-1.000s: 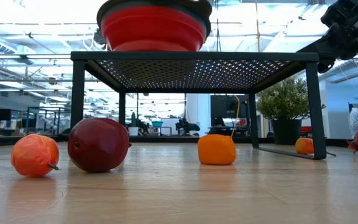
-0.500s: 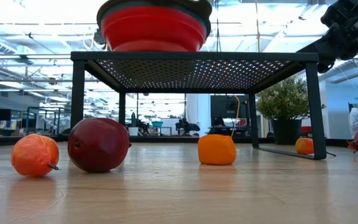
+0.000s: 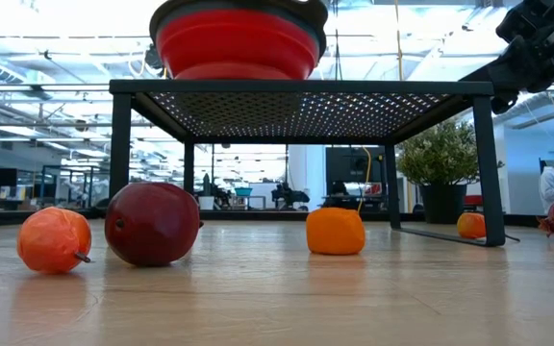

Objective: Pick & Place Fruit
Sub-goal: Put the pomegranate into the red colander on the shelf

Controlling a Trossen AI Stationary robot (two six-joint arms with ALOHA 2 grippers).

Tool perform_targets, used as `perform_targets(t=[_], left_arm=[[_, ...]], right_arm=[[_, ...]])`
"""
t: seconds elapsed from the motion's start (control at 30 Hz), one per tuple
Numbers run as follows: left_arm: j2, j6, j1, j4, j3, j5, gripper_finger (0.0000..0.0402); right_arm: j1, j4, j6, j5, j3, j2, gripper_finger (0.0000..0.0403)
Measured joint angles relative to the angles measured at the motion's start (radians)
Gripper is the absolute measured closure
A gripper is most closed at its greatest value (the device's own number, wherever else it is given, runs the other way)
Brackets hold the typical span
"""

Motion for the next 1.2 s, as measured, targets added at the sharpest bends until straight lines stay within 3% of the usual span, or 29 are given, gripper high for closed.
perform_targets(t=[0.47,1.2], left_arm=[[0.0,-0.031,-0.046,-0.133,-0.001,-0.009,0.0092],[0.001,-0.331,-0.375,-0.121,-0.156,0.001,0.0092]], right_arm=[[0.0,0.0,0.019,-0.002,0.0,0.0,0.0403],[0.0,-0.002,0.019,0.0,0.0,0.0,0.0403]])
